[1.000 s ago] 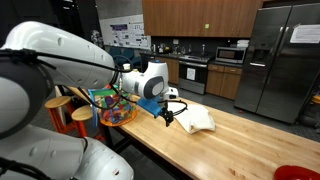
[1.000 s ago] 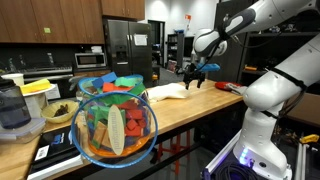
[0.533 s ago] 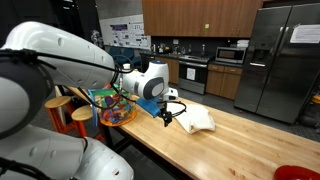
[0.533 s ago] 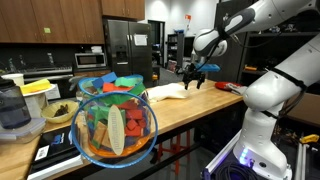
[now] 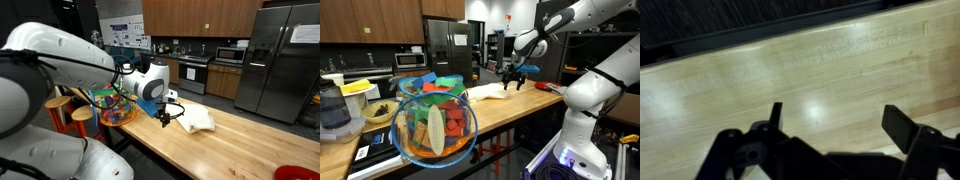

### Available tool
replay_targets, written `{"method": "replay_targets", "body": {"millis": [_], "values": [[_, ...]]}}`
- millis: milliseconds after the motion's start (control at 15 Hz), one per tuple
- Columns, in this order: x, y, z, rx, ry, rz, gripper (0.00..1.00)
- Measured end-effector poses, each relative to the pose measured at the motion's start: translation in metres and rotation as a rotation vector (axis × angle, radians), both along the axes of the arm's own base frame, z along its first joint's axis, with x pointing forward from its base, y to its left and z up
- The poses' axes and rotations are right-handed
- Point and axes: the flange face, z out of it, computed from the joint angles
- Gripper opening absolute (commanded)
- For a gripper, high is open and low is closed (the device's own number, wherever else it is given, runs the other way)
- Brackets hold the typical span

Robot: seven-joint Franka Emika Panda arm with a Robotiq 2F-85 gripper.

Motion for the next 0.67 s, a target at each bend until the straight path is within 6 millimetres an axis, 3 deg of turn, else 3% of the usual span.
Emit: {"method": "replay_targets", "body": {"millis": [667], "values": [[-0.0015, 0.0014, -0.0038, 0.046, 0.003, -0.057, 1.00]]}}
